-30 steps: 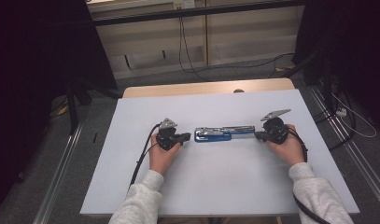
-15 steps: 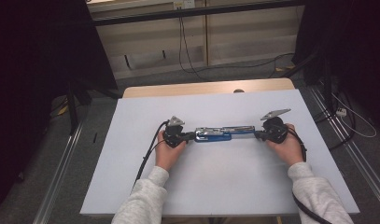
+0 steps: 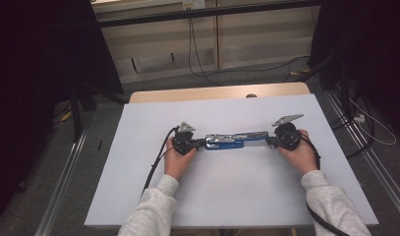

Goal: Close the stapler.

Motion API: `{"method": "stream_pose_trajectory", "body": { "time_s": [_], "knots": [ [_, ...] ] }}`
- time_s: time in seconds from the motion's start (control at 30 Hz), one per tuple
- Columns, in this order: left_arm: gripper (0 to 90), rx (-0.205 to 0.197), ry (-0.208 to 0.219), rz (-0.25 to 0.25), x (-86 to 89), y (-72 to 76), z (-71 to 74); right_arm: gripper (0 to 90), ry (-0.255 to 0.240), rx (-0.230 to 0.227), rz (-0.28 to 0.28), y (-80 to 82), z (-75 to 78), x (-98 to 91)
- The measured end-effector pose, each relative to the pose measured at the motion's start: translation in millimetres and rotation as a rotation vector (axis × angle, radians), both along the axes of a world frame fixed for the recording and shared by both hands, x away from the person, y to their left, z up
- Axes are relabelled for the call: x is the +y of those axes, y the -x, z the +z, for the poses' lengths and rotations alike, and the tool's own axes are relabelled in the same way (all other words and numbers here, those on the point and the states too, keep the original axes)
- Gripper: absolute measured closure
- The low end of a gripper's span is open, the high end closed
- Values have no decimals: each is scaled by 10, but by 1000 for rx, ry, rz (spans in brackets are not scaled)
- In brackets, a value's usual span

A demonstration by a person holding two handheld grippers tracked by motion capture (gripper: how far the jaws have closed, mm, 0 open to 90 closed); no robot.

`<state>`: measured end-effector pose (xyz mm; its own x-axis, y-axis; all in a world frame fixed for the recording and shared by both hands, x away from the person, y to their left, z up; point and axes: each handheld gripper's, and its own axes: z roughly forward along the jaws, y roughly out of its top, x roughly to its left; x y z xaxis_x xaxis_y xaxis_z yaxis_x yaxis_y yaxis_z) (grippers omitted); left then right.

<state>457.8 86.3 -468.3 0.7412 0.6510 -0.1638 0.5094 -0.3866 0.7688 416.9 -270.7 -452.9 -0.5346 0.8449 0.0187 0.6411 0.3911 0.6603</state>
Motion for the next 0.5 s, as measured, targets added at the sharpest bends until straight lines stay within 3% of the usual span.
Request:
{"method": "stream_pose_trajectory", "body": {
  "time_s": [0.23,0.5],
  "knots": [
    [874,-3,-8,-4,-2,-1,-1,896,-25,-43,12,-4,81,59],
    [867,-6,-13,-4,8,-7,1,869,-32,-51,25,-4,107,129]
  ]
}}
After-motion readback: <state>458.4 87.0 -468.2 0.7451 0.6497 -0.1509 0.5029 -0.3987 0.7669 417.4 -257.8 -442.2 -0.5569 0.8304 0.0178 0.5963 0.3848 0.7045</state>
